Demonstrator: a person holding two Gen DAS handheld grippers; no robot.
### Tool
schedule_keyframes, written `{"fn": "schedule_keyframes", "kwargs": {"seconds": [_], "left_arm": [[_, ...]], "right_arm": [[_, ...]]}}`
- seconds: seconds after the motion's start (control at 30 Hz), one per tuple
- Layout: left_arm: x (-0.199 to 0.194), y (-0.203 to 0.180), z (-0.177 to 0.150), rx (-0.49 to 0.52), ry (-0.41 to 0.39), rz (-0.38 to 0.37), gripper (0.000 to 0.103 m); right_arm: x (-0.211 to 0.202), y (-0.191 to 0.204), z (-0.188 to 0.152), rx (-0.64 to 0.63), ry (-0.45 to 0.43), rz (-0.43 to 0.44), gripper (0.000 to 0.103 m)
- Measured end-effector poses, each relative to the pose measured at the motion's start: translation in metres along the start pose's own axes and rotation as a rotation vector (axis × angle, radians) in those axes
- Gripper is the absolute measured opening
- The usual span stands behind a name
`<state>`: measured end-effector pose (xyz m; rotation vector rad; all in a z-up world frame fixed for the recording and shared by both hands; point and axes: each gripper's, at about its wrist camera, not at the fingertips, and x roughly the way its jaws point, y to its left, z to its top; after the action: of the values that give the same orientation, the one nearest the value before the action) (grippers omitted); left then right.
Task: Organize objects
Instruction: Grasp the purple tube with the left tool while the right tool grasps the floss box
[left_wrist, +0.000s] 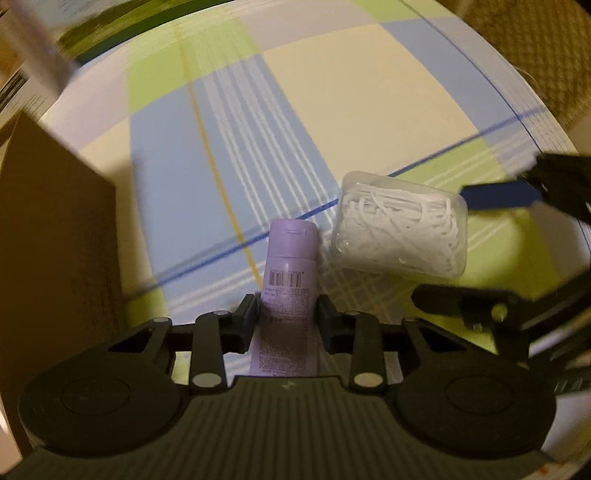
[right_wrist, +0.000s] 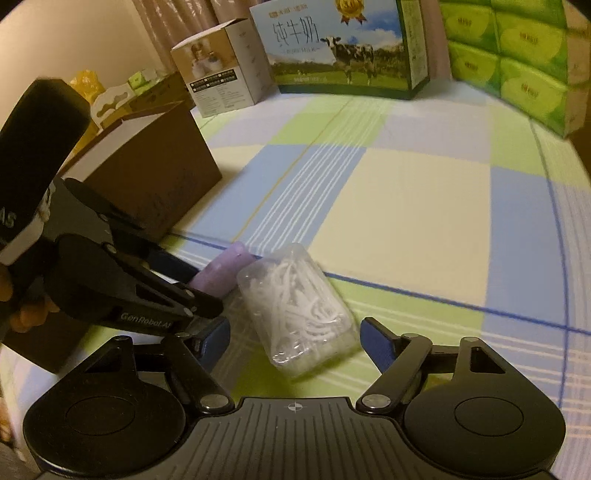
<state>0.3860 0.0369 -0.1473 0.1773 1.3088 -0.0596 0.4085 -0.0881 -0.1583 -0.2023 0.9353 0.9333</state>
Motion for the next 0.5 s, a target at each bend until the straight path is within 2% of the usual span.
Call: {"fn": "schedule_keyframes", "kwargs": {"seconds": [0.1, 0.2, 0.27, 0.4, 0.5], "left_arm": [[0.0, -0.001, 0.002, -0.061, 0.008, 0.019, 0.03], [0.0, 0.002, 0.002, -0.112, 0.003, 0.021, 0.03], [-0.001, 0.002, -0.002, -0.142, -0.015, 0.023, 0.03], [-0.005, 0.004, -0.014, -0.203, -0.046, 0.021, 0.03], [-0.009, 0.0, -0.024, -0.21, -0.04, 0.027, 0.03]], "right_arm": [[0.007, 0.009, 0.001, -0.069, 0.002, -0.061, 0.075], [0.014, 0.013, 0.002, -0.104, -0.005, -0.062, 0.074], [0.017, 0.017, 0.002, -0.121, -0.002, -0.075, 0.063], [0.014, 0.021, -0.003, -0.108, 0.003, -0.096, 0.059], [0.005, 0.024, -0.011, -0.069, 0.014, -0.107, 0.056]]}}
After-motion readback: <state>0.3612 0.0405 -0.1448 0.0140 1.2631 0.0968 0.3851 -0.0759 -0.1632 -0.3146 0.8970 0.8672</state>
